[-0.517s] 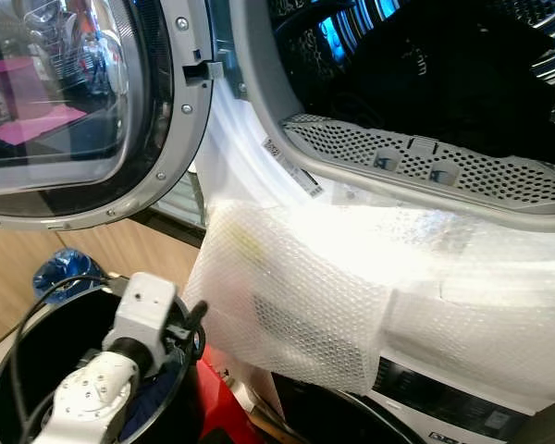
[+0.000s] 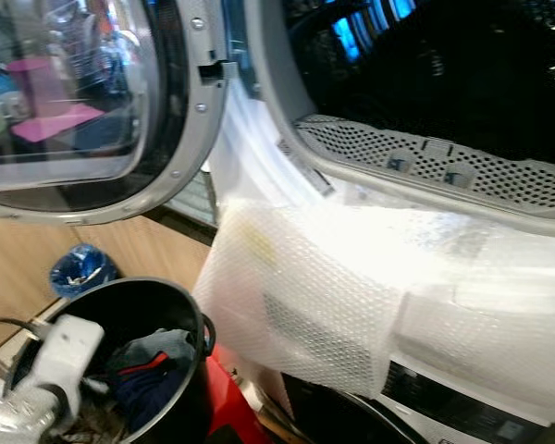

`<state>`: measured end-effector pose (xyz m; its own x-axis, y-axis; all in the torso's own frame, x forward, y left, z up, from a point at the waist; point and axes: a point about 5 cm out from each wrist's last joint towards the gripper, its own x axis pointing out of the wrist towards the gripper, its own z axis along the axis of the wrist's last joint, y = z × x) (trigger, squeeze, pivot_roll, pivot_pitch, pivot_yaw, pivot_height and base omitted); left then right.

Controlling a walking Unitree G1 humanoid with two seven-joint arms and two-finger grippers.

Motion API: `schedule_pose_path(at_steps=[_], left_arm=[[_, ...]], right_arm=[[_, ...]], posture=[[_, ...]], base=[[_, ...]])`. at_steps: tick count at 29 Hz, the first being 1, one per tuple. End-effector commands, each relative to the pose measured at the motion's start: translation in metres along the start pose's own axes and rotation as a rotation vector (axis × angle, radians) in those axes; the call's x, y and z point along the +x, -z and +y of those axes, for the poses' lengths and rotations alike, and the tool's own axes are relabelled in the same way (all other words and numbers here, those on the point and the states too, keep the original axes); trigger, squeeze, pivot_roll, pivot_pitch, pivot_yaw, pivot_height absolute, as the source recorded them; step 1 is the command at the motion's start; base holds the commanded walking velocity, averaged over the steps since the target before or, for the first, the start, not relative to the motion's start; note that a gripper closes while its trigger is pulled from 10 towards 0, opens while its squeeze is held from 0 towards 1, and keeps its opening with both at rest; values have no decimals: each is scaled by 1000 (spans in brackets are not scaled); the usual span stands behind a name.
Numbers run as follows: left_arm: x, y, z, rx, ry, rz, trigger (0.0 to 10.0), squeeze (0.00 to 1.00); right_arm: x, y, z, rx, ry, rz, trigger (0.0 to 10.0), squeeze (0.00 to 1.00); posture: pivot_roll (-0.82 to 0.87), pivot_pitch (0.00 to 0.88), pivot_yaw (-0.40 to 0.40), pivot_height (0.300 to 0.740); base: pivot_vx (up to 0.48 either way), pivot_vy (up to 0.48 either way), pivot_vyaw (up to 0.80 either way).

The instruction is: Clothes washing

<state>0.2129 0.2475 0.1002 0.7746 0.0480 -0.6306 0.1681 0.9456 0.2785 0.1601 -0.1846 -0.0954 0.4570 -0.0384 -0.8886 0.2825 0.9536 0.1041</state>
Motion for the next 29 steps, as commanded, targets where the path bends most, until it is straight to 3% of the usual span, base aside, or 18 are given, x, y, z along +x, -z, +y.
schedule_pose_path(at_steps=[1,2,10,17,18,29], left_arm=[[9,2,-5,15,47,-7,10000,1000],[17,3,-8,7,74,-27,10000,1000],[26,3,-11,-42,140,-64,10000,1000],[27,3,-26,-89,330,-135,10000,1000],[26,9,-32,-78,391,-120,10000,0],[24,41,-36,-68,511,10,10000,0]], right_arm=[[0,5,-1,2,13,9,10000,0],[0,4,-1,3,13,6,10000,0],[0,3,-4,0,17,0,10000,0],[-1,3,-8,-21,18,3,10000,0],[-1,2,-7,-40,11,1,10000,0],[-1,-1,-9,-60,9,1,10000,0]], posture=[[42,106,69,740],[26,104,64,740],[16,108,51,740],[14,103,30,740],[14,99,27,740],[13,91,18,740]], base=[[0,0,0],[0,0,0],[0,0,0],[0,0,0],[0,0,0],[0,0,0]])
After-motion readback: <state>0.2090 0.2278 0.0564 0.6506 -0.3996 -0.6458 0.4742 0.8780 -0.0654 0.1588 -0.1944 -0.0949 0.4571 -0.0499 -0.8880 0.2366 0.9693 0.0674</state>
